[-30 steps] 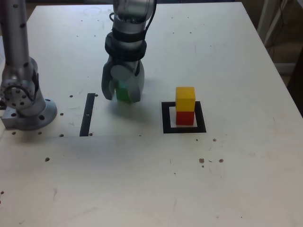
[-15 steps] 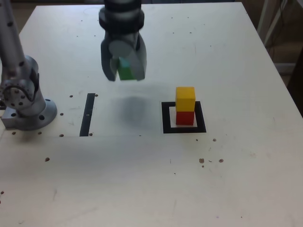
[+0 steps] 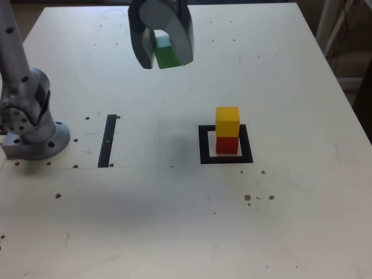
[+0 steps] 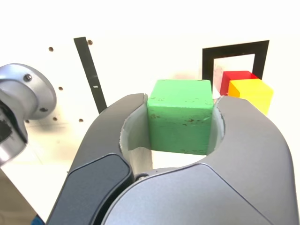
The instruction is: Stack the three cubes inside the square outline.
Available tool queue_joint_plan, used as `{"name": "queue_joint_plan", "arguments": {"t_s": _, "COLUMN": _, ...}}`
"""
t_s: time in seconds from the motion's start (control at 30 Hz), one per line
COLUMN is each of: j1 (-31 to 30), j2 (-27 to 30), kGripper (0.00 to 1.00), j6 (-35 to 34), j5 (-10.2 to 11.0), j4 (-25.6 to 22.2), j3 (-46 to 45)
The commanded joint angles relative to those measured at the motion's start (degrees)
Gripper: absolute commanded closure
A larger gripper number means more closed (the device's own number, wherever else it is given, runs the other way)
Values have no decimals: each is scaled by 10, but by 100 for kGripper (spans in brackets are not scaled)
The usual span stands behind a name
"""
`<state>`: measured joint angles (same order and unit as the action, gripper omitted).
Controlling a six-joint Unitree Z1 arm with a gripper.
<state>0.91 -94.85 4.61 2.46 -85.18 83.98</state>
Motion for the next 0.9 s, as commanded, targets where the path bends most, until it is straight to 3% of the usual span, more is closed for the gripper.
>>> {"name": "queue_joint_plan", "arguments": {"t_s": 0.0, "j1": -15, "j2": -18, "kGripper": 84, "j6": -11, "j5": 0, "j4": -1, "j3": 22}}
{"name": "queue_joint_plan", "arguments": {"t_s": 0.17, "j1": -55, "j2": -77, "kGripper": 84, "j6": -40, "j5": 5, "j4": -10, "j3": 89}}
{"name": "queue_joint_plan", "arguments": {"t_s": 0.47, "j1": -72, "j2": -167, "kGripper": 84, "j6": -50, "j5": 0, "j4": -26, "j3": 180}}
{"name": "queue_joint_plan", "arguments": {"t_s": 0.87, "j1": -72, "j2": -223, "kGripper": 84, "j6": -50, "j5": -4, "j4": -19, "j3": 171}}
